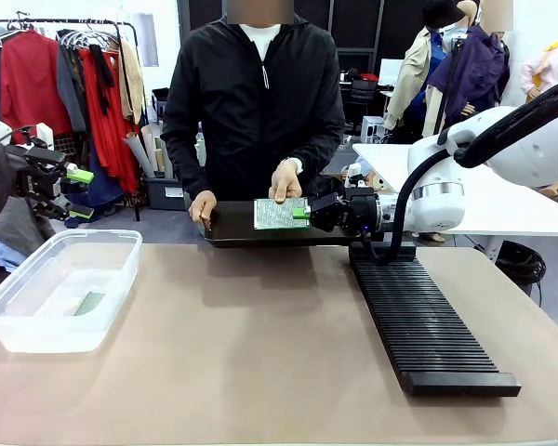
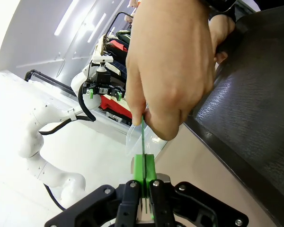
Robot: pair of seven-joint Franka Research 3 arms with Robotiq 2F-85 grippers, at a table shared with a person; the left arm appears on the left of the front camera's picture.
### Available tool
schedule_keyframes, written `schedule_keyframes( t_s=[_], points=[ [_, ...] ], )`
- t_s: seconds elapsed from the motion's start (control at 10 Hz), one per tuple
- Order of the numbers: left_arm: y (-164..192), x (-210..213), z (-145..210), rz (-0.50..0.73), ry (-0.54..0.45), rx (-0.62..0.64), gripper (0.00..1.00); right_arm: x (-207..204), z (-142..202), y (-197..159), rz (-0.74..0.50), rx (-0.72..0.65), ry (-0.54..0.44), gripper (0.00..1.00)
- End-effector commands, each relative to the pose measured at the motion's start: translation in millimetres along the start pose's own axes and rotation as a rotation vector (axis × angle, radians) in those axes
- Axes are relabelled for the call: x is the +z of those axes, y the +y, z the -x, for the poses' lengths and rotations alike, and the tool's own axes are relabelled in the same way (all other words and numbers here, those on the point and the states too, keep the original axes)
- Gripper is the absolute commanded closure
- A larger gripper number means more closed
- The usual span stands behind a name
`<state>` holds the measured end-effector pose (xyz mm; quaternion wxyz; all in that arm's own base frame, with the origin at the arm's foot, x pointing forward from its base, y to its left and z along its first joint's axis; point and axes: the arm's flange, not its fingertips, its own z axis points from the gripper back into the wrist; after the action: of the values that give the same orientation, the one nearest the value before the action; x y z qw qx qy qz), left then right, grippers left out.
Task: Sort PCBs into racks and boxes based on the side picked up.
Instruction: If the short side of the Blank PCB is picked up, insert it into the PCB Rack ; if the long side is picked up, place it in the Organizing box.
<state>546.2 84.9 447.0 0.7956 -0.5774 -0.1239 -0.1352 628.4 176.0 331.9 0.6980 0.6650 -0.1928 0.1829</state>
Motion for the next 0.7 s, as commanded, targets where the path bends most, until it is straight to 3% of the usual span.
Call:
schedule_keyframes(
  t_s=[0.0, 0.6],
  points=[
    [-2.1, 1.2, -0.7, -0.001, -0.002, 0.001, 0.0, -1.8, -0.6, 0.9, 0.002, 0.003, -0.001, 1.0],
    [-2.1, 1.2, -0.7, -0.001, -0.002, 0.001, 0.0, 0.0, 0.0, 0.0, 0.0, 0.0, 0.0, 1.0]
  ],
)
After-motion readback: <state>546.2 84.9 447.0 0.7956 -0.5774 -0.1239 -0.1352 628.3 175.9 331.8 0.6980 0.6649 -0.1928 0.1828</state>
